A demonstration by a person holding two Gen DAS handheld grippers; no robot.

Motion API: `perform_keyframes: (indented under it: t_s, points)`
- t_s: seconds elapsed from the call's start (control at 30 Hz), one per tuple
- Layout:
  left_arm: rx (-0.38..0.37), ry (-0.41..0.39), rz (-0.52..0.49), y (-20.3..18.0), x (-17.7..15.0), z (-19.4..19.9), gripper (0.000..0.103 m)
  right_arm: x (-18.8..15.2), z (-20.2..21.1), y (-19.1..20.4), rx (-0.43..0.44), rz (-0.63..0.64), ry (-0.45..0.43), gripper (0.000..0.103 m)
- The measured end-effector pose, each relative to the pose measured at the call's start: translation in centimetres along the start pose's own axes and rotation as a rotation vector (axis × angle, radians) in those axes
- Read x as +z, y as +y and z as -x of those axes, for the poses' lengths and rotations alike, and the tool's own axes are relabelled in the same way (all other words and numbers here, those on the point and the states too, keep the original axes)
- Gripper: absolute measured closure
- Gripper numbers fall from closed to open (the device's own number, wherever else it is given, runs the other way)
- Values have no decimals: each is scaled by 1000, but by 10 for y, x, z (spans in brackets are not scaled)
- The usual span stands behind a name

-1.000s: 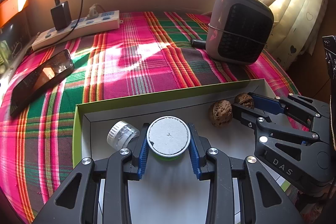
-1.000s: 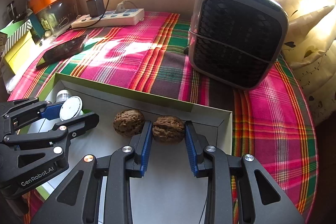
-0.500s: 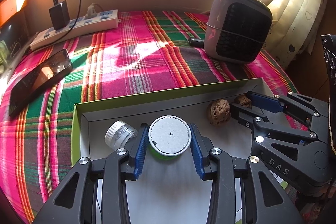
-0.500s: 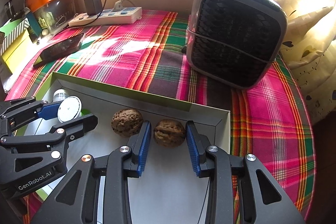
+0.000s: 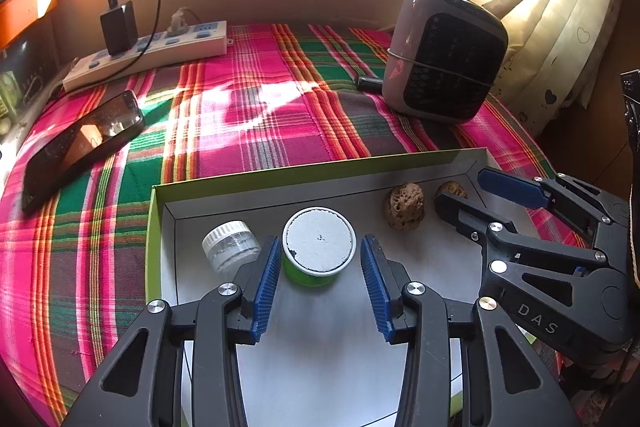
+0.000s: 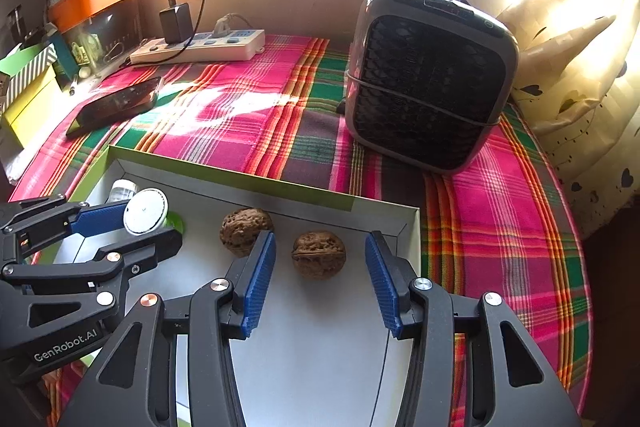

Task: Organize objects
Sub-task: 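Open the left tool to set the spool in the box while the right tool releases the walnut, then withdraw both tools from the box toward the pink clips and white figurines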

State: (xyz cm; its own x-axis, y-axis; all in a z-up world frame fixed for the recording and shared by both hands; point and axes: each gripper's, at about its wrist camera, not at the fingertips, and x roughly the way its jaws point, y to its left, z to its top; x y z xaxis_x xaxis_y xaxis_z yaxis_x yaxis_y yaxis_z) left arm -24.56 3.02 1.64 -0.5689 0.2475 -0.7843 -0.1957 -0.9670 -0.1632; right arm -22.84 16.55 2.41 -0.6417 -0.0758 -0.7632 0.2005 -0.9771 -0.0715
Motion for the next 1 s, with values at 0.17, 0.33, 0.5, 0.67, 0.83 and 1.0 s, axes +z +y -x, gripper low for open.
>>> perform_keyframes:
  t_s: [0.17,0.33,0.5,0.67,0.83,1.0]
  points:
    - [3,-25,-8,-1,-6,13,63,-5,16,-1,-17,-20,-37,55]
    - [7,-65,-15,-4,-13,32,63,-13,34,0,-39,-33,-74,55]
    - [7,-83,-18,-6,-24,45,63,-21,50,6,-53,-27,-107,55]
    - [36,-118,-30,-7,-34,60,63,-28,64,10,-60,-25,-136,55]
    - [23,-127,-19,-5,-44,71,63,-34,73,14,-72,-20,-152,55]
    - [20,-125,-12,-4,-53,76,63,-40,80,15,-69,-26,-159,55]
